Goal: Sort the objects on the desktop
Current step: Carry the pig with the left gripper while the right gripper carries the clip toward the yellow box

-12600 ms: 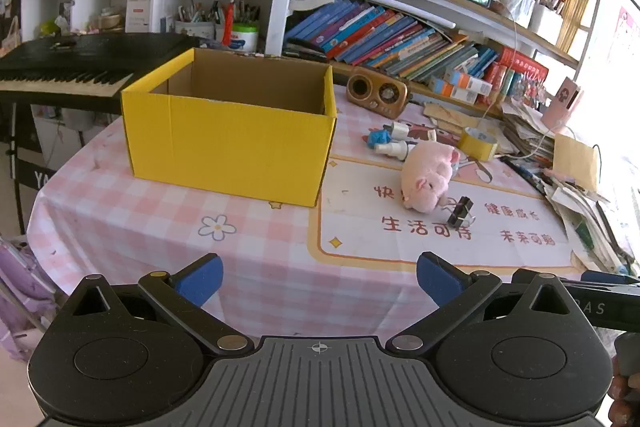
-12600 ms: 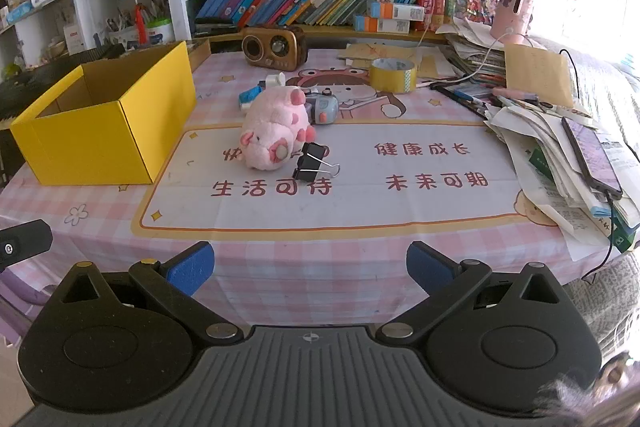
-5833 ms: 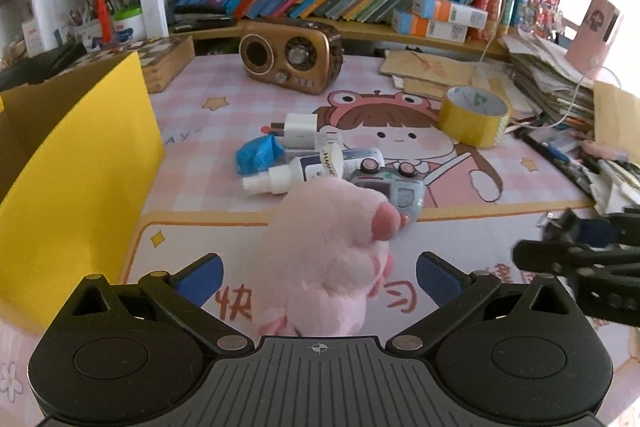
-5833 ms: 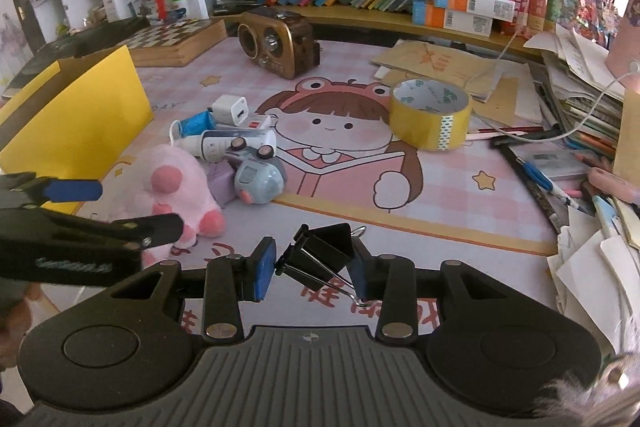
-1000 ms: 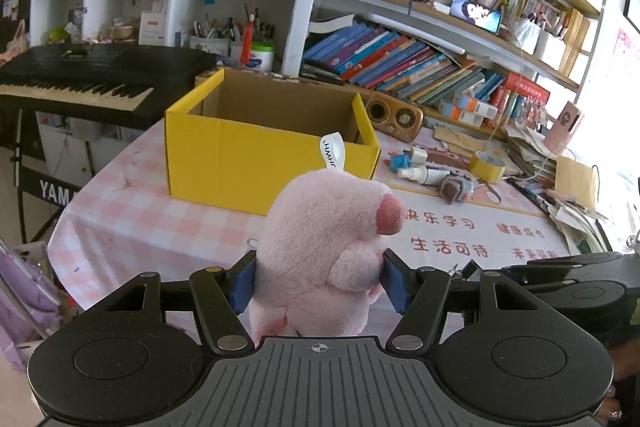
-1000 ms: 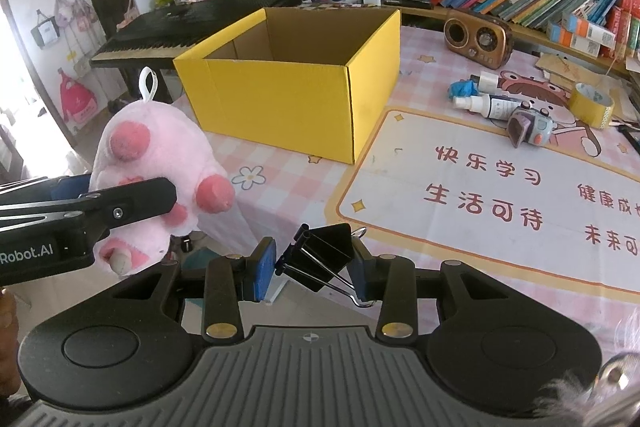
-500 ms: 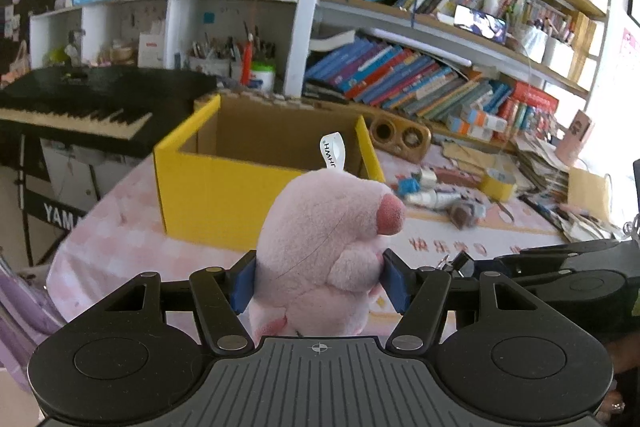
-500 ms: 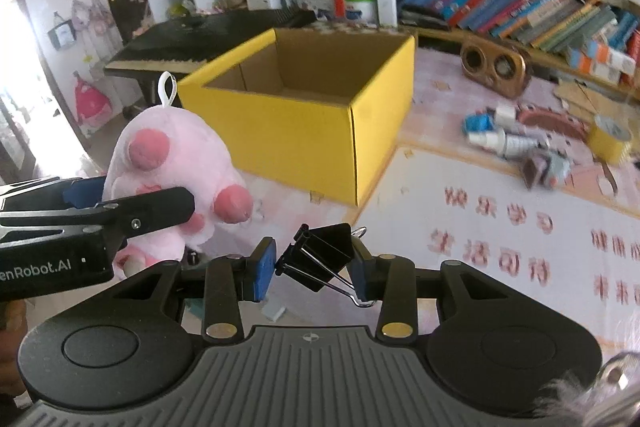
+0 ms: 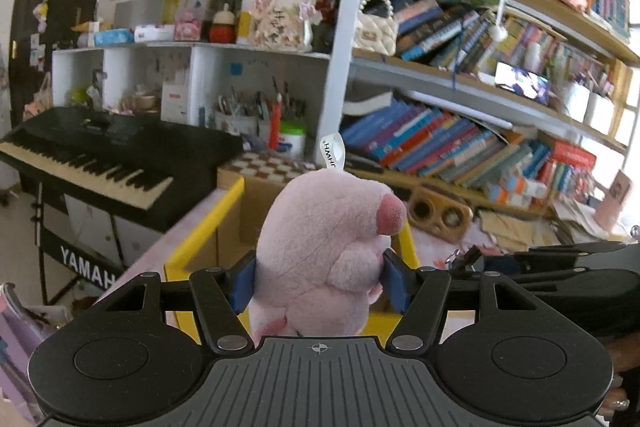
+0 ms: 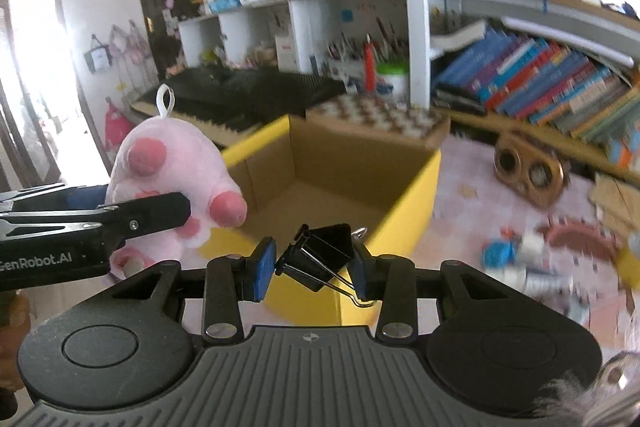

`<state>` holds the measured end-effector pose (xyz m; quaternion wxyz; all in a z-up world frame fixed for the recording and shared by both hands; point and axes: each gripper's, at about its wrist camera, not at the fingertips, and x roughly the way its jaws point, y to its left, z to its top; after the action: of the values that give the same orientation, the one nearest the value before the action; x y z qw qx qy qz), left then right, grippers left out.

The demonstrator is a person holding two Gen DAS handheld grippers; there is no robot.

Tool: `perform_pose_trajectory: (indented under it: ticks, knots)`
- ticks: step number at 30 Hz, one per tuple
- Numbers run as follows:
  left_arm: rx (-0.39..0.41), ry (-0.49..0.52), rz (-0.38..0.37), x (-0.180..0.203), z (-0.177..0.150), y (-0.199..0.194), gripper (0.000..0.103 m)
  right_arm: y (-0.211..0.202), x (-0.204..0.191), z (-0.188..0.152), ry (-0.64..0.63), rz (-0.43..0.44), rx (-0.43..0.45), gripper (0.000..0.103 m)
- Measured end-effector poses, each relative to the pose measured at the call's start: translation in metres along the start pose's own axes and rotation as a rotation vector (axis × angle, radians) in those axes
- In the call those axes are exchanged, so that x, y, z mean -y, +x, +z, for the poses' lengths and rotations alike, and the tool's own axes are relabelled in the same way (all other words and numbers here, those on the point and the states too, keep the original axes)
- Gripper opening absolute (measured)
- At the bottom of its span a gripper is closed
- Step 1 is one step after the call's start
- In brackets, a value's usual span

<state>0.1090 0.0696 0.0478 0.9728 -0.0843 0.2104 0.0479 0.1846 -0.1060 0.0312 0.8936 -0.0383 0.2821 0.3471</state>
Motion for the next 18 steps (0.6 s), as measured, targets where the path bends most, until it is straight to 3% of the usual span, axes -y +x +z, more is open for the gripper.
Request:
perform_pose_trajectory:
  ticks: [10,18]
  knots:
    - [-0.048,-0.004,0.023,-0.010,0.027,0.063,0.064,0.060,0.023,0.042,-0.097,0.075,-0.011,0.036]
    - [-0.209,0.045,0.040,-0.010,0.015,0.122,0.064,0.123,0.042,0.046,-0.192,0.089,-0.140,0.036]
